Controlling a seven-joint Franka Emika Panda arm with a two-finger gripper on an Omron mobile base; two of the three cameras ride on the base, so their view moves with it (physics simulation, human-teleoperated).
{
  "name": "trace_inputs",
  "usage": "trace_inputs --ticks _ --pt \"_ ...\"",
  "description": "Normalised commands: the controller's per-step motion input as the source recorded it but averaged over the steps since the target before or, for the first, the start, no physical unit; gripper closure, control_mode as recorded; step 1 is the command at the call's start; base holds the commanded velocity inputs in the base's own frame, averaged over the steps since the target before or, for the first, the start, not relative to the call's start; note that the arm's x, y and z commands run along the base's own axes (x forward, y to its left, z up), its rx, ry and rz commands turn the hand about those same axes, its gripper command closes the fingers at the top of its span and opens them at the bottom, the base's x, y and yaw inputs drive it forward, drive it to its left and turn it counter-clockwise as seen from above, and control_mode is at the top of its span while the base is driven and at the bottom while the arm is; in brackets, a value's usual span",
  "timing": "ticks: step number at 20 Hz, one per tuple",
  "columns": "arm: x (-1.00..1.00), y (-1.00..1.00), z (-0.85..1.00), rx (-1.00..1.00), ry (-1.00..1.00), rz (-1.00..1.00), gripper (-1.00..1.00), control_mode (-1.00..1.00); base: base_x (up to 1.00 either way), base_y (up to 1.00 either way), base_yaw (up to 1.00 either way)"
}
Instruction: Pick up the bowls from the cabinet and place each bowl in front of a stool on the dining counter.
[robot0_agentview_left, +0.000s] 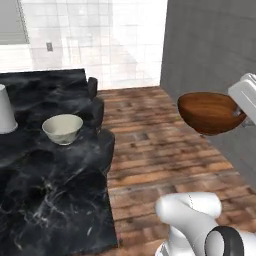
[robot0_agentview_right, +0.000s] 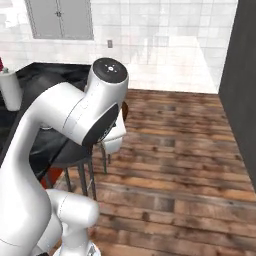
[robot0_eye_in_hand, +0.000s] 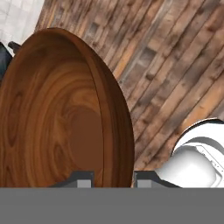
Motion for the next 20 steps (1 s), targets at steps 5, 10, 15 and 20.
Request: trace_inputs --ticks 5,10,15,20 --pt "0.0 0.0 0.0 0.0 0.0 0.0 1.0 1.0 1.0 -0.47 0.6" --pt "0.0 0.0 0.0 0.0 0.0 0.0 1.0 1.0 1.0 -0.55 0.57" --pt "0.0 0.0 0.0 0.0 0.0 0.0 1.0 1.0 1.0 -0.66 0.57" --pt "0.0 0.0 0.0 0.0 0.0 0.0 1.0 1.0 0.96 -0.77 0.55"
